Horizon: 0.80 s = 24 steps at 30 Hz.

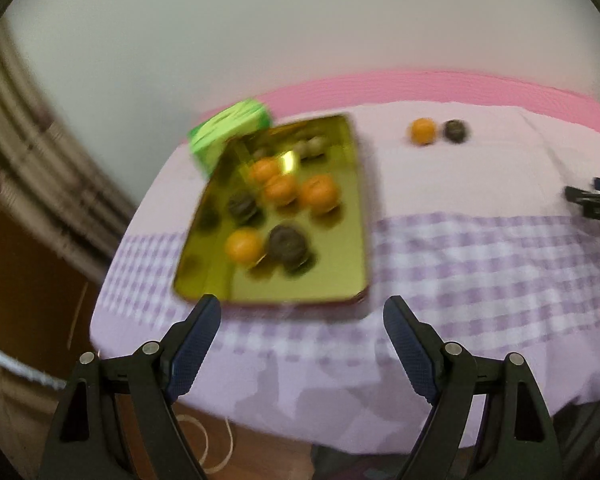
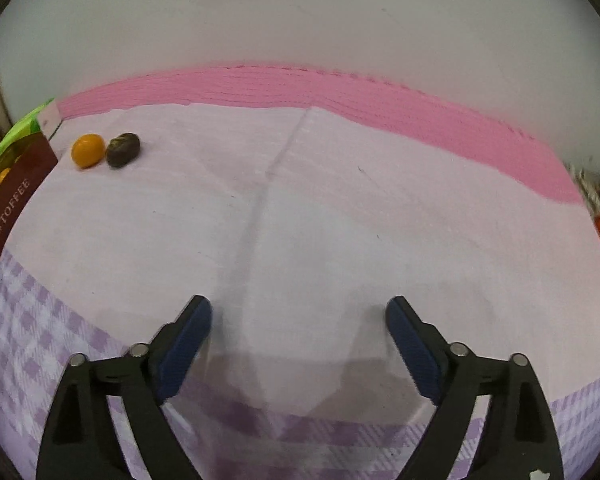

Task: Organize fruits
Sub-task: 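Move both grippers toward the last mandarin and passion fruit on the cloth, then grasp the mandarin with the left gripper while the right gripper grasps the passion fruit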

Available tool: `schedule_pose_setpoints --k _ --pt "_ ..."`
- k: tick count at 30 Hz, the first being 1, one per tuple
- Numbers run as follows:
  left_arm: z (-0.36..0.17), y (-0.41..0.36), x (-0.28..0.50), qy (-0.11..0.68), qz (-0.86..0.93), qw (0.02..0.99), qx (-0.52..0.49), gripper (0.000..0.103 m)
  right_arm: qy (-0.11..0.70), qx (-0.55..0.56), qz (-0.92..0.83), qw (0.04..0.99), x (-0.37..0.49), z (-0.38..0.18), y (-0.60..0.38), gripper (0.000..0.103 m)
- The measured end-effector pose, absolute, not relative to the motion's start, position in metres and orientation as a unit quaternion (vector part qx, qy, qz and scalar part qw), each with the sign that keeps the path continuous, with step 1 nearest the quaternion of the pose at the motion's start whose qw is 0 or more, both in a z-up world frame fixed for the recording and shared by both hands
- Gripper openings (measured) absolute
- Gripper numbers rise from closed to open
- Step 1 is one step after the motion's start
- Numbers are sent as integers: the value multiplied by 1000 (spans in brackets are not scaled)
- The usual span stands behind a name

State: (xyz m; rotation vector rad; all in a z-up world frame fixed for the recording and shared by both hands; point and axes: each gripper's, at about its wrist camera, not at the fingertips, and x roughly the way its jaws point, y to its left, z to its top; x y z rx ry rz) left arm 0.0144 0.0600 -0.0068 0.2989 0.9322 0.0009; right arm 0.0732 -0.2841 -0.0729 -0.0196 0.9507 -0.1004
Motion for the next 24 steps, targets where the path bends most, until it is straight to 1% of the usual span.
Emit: schedule_pose_setpoints --k 2,4,8,11,14,16,18,20,22,24 --pt "1 46 24 441 -42 883 154 84 452 9 -48 891 69 -77 -290 100" --pt "10 29 41 432 -102 881 166 84 453 9 -50 890 69 -77 -291 102" --pt "17 -5 90 424 -202 861 196 84 454 8 -42 890 68 -76 -289 103" --pt "11 -28 134 427 -273 831 229 84 453 9 -41 891 67 -77 -289 103" --pt "-4 -47 176 432 -319 793 287 83 451 12 -39 891 65 -78 -288 103" --pt "-16 -55 208 453 -334 771 298 77 450 17 -37 892 62 -77 -292 103" --pt "-26 -61 230 465 -342 760 299 74 447 23 -33 893 60 -76 -293 103" --pt "-40 -67 249 480 -355 742 306 74 445 29 -30 895 59 -76 -299 103" --pt "-54 -68 261 491 -357 729 315 66 443 33 -28 895 57 -75 -302 103" --pt "-69 -71 268 507 -357 714 325 62 442 37 -26 896 55 -74 -304 103"
